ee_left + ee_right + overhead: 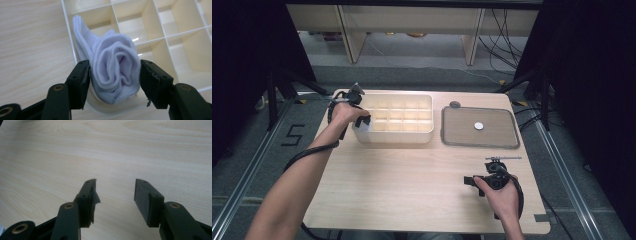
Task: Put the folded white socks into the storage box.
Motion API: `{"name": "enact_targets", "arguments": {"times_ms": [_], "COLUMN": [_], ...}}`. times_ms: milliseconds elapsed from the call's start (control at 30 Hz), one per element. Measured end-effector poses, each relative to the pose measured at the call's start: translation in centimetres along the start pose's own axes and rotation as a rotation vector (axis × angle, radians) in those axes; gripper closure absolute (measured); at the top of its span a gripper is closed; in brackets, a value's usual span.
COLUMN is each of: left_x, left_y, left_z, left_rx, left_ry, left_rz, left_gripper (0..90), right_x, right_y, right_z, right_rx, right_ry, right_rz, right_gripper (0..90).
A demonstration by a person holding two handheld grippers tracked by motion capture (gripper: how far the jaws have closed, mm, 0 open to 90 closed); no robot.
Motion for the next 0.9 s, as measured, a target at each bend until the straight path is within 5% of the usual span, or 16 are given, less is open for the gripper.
{"name": "enact_targets", "arguments": {"times_ms": [200,633,900], "left_x": [1.1,0.0,-0.5], "left_y": [1.4,-0.4,-1.1], "left_z": [0.3,-0.3,-0.1], "left_rx": [0.006,0.046,0.053], "left_ry": [0.003,-0.067,-0.090], "left_rz": [0.061,-0.002,-0.032], "left_gripper": [47.5,77.5,80.1], "right_x": [0.0,0.0,0.0], "right_y": [-0.1,0.0,0.1], "right_z": [0.1,0.2,0.0], "right_rx": [-0.023,-0.013,0.001], "right_ry": [0.004,-0.002,0.003], "right_rz": [-0.002,-0.002,-0.001], "right_gripper": [52.9,52.9,52.9]}}
Point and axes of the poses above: each handheld gripper's, and its own axes: y roughly backward along the jaws, x roughly out of its top, z roughly to its right, the point moved 7 cm from there along -y, roughly forward along the jaws, and after that the axes turned 3 degrees about -y, right-handed, at the moved point
